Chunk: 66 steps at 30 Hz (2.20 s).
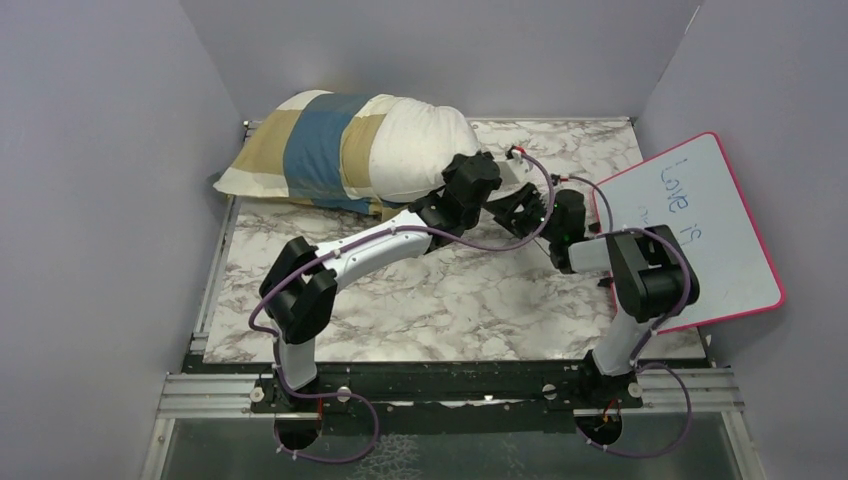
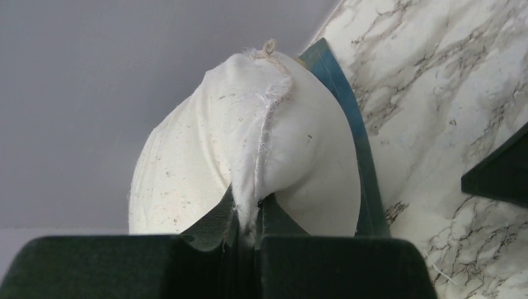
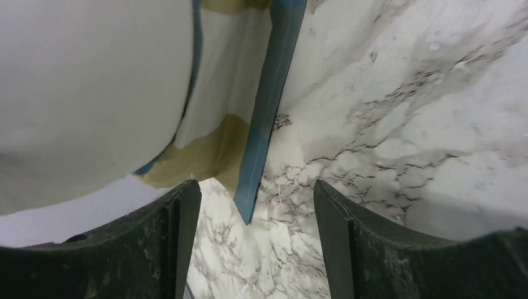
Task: Put the pillow into the pillowcase
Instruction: Stuff the pillow into the pillowcase.
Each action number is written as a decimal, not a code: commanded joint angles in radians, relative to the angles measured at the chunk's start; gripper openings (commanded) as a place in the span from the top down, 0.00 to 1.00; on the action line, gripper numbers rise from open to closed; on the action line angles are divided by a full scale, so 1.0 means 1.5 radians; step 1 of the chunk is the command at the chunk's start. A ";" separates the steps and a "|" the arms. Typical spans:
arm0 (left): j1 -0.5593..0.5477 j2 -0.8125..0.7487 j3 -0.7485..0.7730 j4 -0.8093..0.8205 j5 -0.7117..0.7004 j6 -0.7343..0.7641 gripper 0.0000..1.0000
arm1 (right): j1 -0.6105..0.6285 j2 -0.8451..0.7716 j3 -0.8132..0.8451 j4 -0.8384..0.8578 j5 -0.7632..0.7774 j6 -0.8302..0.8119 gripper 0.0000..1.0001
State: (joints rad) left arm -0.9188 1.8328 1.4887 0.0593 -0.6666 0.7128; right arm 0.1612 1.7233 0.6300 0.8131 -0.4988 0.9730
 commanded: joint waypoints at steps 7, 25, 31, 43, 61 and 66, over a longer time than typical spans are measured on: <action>-0.014 -0.026 0.138 -0.023 0.010 -0.047 1.00 | 0.100 0.168 0.112 0.181 0.014 0.174 0.34; -0.015 -0.040 0.116 -0.026 0.015 -0.060 1.00 | 0.126 0.234 0.201 0.190 0.094 0.234 0.35; -0.014 -0.043 0.118 -0.026 0.026 -0.072 1.00 | 0.133 0.255 0.254 0.118 0.108 0.221 0.39; -0.015 -0.053 0.115 -0.030 0.046 -0.111 1.00 | 0.184 0.296 0.360 -0.001 0.173 0.233 0.38; 0.173 0.009 -0.109 -0.111 0.099 -0.370 1.00 | 0.147 0.121 0.169 0.331 -0.105 0.044 1.00; 0.211 0.061 -0.172 -0.100 0.120 -0.414 1.00 | 0.142 0.040 0.129 0.305 -0.155 0.012 1.00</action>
State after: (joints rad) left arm -0.6880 1.8019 1.3544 0.0319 -0.4850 0.1905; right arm 0.3836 1.9564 0.8490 1.1046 -0.5507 1.0492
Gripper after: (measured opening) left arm 0.092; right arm 0.011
